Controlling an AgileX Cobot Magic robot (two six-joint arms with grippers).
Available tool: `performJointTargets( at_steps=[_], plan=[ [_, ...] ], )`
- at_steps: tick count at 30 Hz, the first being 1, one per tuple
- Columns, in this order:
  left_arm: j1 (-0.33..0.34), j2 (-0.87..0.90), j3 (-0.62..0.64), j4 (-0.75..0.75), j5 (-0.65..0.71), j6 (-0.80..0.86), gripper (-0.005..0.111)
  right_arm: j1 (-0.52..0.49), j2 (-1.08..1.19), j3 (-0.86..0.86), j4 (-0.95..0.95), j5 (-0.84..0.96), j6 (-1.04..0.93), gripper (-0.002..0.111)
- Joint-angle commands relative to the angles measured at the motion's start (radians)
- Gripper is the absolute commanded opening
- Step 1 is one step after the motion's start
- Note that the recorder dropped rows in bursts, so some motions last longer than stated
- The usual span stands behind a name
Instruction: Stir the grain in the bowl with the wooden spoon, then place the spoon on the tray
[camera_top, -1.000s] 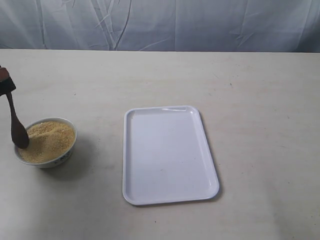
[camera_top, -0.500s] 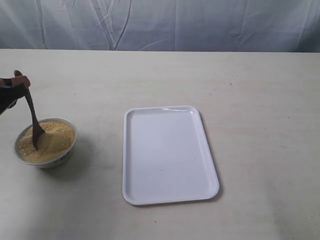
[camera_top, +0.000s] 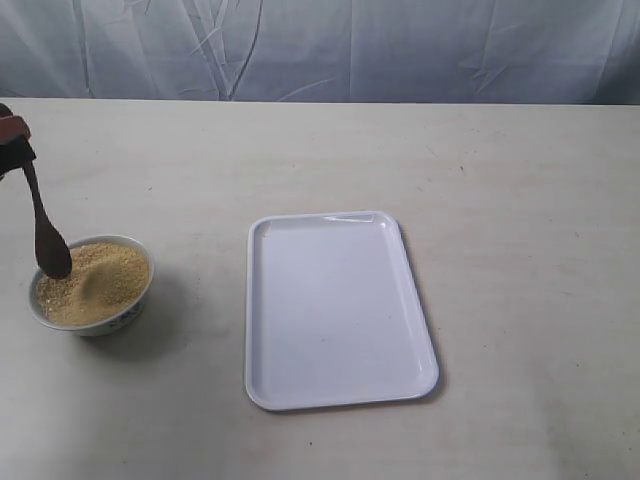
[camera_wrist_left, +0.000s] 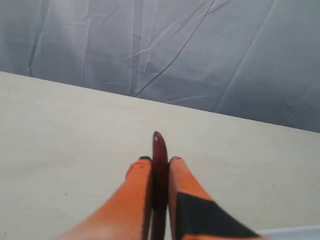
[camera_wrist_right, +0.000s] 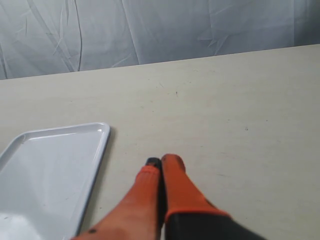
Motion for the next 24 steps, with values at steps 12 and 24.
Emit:
performJointTargets(
  at_steps=[12, 24],
  plan=[
    [-0.005, 0.186, -0.005, 0.056, -0.109, -0.089, 0.0, -0.005, -0.007, 0.002, -0.003, -0.008, -0.001, 0.0],
    [-0.003, 0.177, -0.009, 0.085, -0.162, -0.163, 0.0, -0.005, -0.007, 0.002, 0.019, -0.01, -0.001, 0.0]
  ],
)
